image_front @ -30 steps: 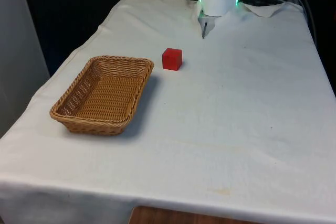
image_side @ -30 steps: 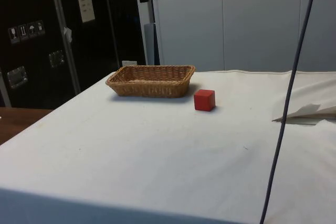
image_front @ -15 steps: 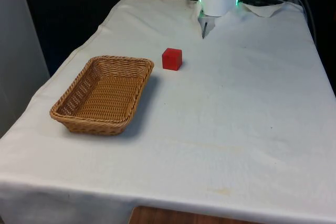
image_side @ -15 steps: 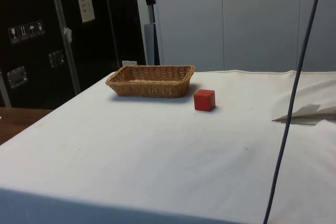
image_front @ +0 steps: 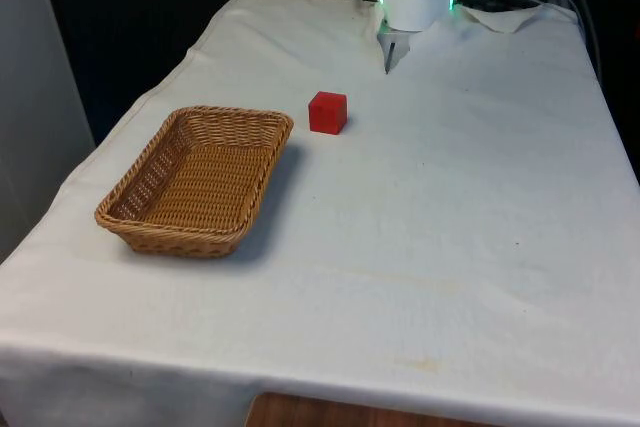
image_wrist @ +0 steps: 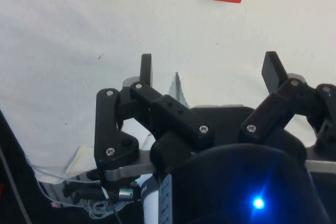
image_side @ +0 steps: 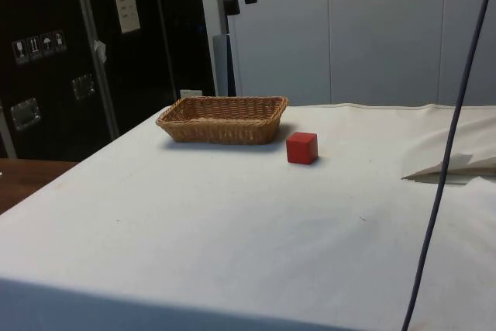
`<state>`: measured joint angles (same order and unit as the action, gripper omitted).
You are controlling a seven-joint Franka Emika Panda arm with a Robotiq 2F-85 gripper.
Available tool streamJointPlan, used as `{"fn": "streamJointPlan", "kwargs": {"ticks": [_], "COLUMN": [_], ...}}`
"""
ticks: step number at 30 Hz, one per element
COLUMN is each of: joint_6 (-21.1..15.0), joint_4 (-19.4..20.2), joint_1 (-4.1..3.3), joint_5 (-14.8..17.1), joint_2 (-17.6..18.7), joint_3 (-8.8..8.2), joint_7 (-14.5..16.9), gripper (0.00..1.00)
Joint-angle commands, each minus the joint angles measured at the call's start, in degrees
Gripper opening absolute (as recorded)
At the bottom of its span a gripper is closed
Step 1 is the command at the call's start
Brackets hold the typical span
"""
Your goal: Pick up the cube and place it into the basket.
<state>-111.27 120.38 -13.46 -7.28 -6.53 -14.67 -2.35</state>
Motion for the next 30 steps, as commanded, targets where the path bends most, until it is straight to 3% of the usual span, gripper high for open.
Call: {"fn": "streamJointPlan", "kwargs": {"ticks": [1, 10, 30], "joint_6": [-0.06, -0.11, -6.19], "joint_4": [0.06, 0.8, 9.28], "joint_1": [0.0, 0.06, 1.6], "joint_5": [0.0, -0.06, -0.92], "joint_2": [-0.06, -0.4, -5.16], "joint_3": [0.0, -0.11, -1.26], "joint_7": [0.0, 0.0, 1.49], "gripper": [1.0, 1.0, 1.0]}}
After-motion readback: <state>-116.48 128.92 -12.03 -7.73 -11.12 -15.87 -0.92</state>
